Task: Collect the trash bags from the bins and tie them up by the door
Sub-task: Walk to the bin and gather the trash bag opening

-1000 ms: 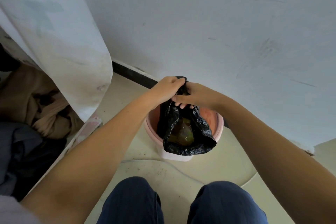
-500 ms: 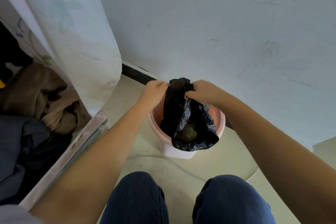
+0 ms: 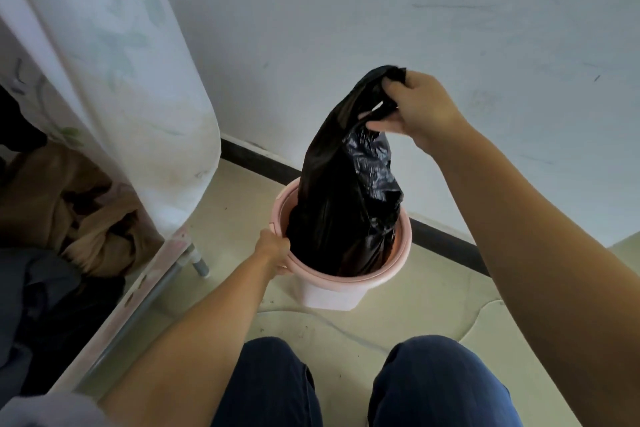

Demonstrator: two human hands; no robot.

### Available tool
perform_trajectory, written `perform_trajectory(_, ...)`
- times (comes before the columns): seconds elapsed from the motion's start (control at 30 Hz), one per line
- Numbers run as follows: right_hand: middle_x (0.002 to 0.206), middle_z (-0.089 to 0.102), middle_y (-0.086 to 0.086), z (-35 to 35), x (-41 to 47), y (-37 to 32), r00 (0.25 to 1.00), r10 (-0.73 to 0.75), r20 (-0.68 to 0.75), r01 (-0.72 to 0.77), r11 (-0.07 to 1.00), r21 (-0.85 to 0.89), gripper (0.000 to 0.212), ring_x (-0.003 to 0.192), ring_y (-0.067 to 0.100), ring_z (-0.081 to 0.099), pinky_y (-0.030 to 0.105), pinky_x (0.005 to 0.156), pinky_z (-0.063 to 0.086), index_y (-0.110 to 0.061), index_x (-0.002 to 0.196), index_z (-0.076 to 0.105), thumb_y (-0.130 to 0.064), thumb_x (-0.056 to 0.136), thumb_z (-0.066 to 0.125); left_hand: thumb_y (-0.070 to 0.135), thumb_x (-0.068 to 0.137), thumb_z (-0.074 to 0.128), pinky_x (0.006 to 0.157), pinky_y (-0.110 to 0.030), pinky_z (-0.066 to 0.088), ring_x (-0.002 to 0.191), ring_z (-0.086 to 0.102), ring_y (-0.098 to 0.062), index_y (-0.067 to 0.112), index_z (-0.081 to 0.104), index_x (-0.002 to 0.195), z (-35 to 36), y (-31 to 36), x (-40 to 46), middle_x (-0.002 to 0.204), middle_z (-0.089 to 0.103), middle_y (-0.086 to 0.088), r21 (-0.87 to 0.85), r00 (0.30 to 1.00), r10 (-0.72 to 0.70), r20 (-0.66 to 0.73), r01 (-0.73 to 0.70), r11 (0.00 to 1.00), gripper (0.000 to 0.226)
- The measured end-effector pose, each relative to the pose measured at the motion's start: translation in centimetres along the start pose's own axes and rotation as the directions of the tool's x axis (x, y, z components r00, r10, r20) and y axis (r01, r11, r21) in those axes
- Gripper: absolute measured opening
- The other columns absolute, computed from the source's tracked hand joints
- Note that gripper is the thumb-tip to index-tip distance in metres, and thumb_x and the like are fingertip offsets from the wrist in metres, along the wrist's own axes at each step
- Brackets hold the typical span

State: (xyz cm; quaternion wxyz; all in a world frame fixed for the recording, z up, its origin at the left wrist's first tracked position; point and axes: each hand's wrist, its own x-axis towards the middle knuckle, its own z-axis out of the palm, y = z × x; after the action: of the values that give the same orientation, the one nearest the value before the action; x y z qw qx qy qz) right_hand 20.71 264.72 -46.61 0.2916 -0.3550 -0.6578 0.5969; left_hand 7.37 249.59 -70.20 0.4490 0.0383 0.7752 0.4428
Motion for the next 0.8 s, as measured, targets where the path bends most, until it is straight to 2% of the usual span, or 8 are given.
perform_trajectory(0.13,0.091,0.067,0.011,-2.5,-1.2,-1.9,0.986,-0.061,-0.158,0.105,0.951,0.289,0.021,0.071,0.022,0.072,0.032,0.07,0.061,-0.01,0.09,0.057,-0.014,0.101,0.04,0.009,0.083,0.052,0.061,-0.05,0.059,0.093,0.064,-0.04,0.007,0.05,0.117,-0.5,-0.2,1.5,0.113,0.061,-0.021,0.039,0.999,0.001,-0.049,0.001,0.999,0.034)
perform_trajectory(0.2,0.089,0.067,0.01,-3.9,-2.2,-3.0,0.965,-0.104,-0.242,0.189,0.912,0.363,0.02,0.075,0.023,0.072,0.032,0.07,0.06,-0.01,0.092,0.057,-0.014,0.101,0.04,0.008,0.081,0.048,0.069,-0.057,0.057,0.095,0.063,-0.042,0.005,0.05,0.118,-0.6,-0.3,2.4,0.112,0.061,-0.023,0.054,0.996,0.024,-0.087,-0.02,0.998,0.037)
perform_trajectory(0.3,0.089,0.067,0.008,-6.0,-4.0,-5.1,0.916,-0.171,-0.363,0.324,0.849,0.417,0.019,0.081,0.026,0.072,0.032,0.071,0.059,-0.011,0.092,0.056,-0.013,0.101,0.04,0.005,0.083,0.044,0.077,-0.058,0.056,0.1,0.061,-0.044,0.002,0.049,0.122,-0.5,0.2,1.9,0.116,0.059,-0.025,0.082,0.989,0.044,-0.139,-0.033,0.996,0.039)
perform_trajectory(0.47,0.09,0.067,0.007,-8.1,-7.2,-7.7,0.82,-0.285,-0.497,0.495,0.789,0.364,0.019,0.083,0.027,0.071,0.034,0.074,0.059,-0.011,0.091,0.057,-0.012,0.1,0.041,-0.002,0.083,0.04,0.084,-0.058,0.053,0.106,0.06,-0.044,0.003,0.043,0.13,-0.1,0.5,2.0,0.124,0.056,-0.025,0.062,0.985,0.071,-0.159,-0.061,0.996,0.048)
perform_trajectory(0.57,0.086,0.067,0.005,-8.7,-8.3,-7.9,0.773,-0.337,-0.538,0.542,0.791,0.284,0.02,0.079,0.023,0.071,0.035,0.075,0.06,-0.011,0.089,0.058,-0.01,0.099,0.041,-0.004,0.084,0.036,0.079,-0.059,0.054,0.109,0.058,-0.044,0.009,0.039,0.136,-0.1,0.6,1.9,0.13,0.053,-0.022,0.038,0.988,0.076,-0.138,-0.071,0.997,0.054)
perform_trajectory(0.67,0.093,0.064,0.009,-9.3,-8.3,-6.8,0.776,-0.332,-0.536,0.505,0.836,0.213,0.02,0.084,0.024,0.069,0.034,0.076,0.06,-0.012,0.09,0.058,-0.01,0.099,0.041,-0.007,0.086,0.032,0.076,-0.058,0.054,0.111,0.057,-0.044,0.012,0.038,0.137,0.1,0.9,1.4,0.131,0.052,-0.019,0.001,0.99,0.062,-0.128,-0.063,0.998,0.055)
perform_trajectory(0.8,0.104,0.063,0.014,-10.7,-7.6,-2.5,0.829,-0.235,-0.508,0.348,0.927,0.14,0.018,0.1,0.029,0.067,0.029,0.075,0.059,-0.012,0.093,0.058,-0.013,0.098,0.042,-0.001,0.087,0.033,0.078,-0.061,0.052,0.109,0.058,-0.046,0.018,0.031,0.141,0.6,1.0,1.8,0.135,0.049,-0.019,0.009,0.985,0.011,-0.175,-0.009,1.0,0.058)
